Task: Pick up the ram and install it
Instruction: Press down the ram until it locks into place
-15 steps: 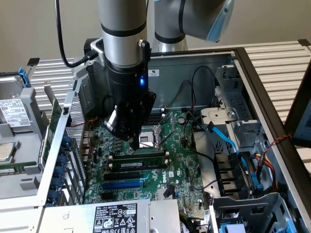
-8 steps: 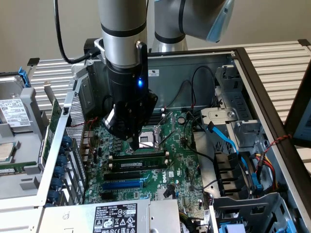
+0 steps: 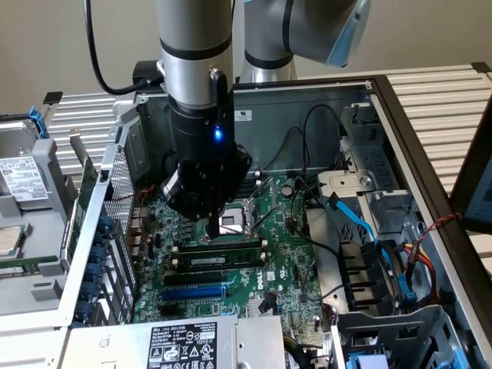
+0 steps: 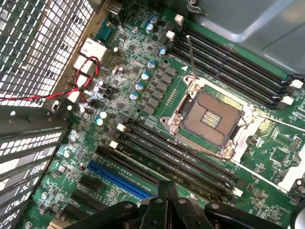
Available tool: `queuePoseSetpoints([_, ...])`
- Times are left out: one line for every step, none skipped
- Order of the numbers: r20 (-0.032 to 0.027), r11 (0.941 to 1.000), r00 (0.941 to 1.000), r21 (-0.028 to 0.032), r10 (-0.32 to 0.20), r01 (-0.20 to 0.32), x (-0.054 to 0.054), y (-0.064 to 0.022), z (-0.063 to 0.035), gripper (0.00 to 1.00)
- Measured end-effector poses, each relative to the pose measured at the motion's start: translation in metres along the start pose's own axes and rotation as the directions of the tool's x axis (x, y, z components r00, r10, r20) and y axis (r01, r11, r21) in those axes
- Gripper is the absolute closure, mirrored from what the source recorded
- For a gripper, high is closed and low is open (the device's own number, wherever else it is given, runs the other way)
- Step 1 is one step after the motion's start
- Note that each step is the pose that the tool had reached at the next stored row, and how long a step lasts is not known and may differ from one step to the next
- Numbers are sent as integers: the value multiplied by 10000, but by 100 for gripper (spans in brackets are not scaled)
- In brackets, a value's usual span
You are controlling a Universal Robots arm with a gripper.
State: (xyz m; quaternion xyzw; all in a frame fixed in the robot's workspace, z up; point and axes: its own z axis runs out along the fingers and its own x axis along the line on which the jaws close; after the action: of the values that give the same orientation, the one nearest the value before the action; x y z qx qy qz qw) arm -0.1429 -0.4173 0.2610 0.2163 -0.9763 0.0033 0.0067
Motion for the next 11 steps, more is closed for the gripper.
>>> queuePoseSetpoints([-1,9999,9999,-2,171,-171,0,0,1,90])
queuePoseSetpoints([-1,9994,9994,-5,345,-345,0,0,3,90])
queuePoseSetpoints([-1,9987,9987,-8,515,-515,0,0,5,90])
queuePoseSetpoints([-3,9977,9977,-10,677,-677,0,0,6,90])
queuePoseSetpoints([-4,9963,9963,-13,861,-861,0,0,7,90])
queuePoseSetpoints([-4,9947,9947,-16,1029,-1029,0,0,8,90])
queuePoseSetpoints([-5,9928,9928,-17,1196,-1196,0,0,10,90])
queuePoseSetpoints([-6,9907,9907,-19,1363,-1363,0,0,11,90])
queuePoseSetpoints([-8,9883,9883,-21,1527,-1527,0,0,11,90])
queuePoseSetpoints([-9,9856,9856,-24,1691,-1691,0,0,12,90])
queuePoseSetpoints([-9,9827,9827,-26,1853,-1853,0,0,13,90])
